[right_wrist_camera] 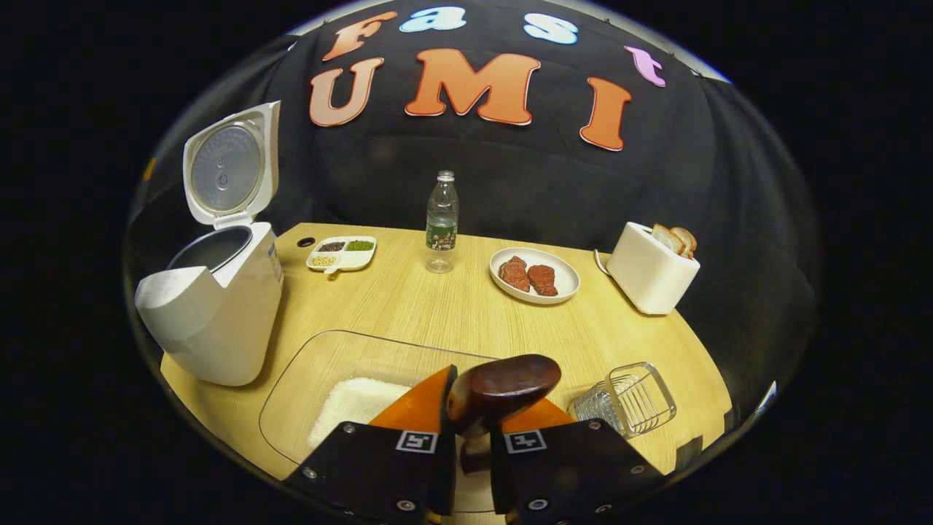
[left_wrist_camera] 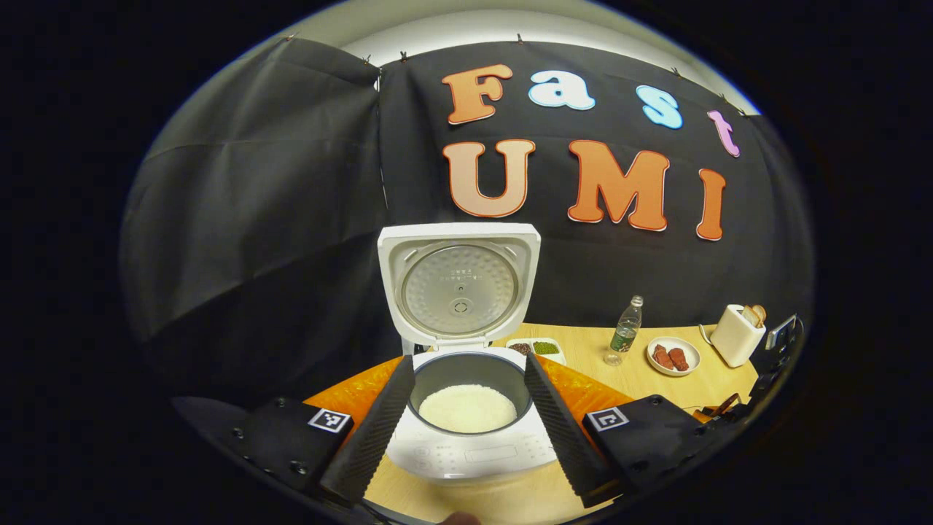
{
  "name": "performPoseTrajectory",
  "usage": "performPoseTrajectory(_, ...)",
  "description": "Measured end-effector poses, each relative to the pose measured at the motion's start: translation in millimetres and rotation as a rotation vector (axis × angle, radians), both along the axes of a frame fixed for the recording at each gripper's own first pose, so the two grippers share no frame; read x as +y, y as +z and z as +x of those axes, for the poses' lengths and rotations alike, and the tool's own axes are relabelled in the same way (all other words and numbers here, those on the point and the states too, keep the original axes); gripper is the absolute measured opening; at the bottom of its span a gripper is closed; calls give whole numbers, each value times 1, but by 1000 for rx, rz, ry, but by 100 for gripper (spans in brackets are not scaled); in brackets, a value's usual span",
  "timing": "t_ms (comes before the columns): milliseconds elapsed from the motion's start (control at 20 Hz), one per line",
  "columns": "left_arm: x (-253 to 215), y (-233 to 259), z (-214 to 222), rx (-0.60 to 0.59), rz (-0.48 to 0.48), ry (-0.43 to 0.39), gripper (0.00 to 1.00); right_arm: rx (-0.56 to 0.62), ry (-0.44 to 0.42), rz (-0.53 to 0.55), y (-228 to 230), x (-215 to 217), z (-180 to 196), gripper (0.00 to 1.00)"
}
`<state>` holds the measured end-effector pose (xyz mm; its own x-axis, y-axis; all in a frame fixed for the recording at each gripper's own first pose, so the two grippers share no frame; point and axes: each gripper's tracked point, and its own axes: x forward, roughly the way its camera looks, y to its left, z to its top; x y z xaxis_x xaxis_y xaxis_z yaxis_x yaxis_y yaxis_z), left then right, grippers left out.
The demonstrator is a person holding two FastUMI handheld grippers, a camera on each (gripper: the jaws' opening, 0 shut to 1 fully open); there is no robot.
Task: Close the left gripper, press the button to open the rice cooker; take a wooden spoon from the chopstick holder with the right hand, scoop a spoonful of rice and pour it into the rice cooker, then put the wooden spoon back into the chopstick holder.
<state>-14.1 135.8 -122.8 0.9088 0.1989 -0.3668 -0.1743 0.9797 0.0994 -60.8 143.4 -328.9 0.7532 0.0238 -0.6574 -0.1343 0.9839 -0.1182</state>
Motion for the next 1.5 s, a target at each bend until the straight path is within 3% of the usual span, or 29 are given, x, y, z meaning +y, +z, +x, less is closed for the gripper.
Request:
performPoseTrajectory(250, -5, -12, 9, 32, -1, -66, 100, 3, 14, -40, -3, 18, -24, 19)
performPoseTrajectory(400, -4, -15, 14, 45, 10, -106, 100, 33, -26, 10, -5, 25, -38, 19)
performPoseTrajectory(650, 3, -16, 18, 41, 24, -145, 100, 127, -120, 242, -2, 61, -46, 19)
performPoseTrajectory(1100, 43, -21, 2, 46, 20, -99, 100, 246, -300, 476, -16, 68, -28, 19)
performPoseTrajectory(1500, 58, -21, 2, 45, 16, -57, 100, 369, -351, 710, -33, 73, -22, 19)
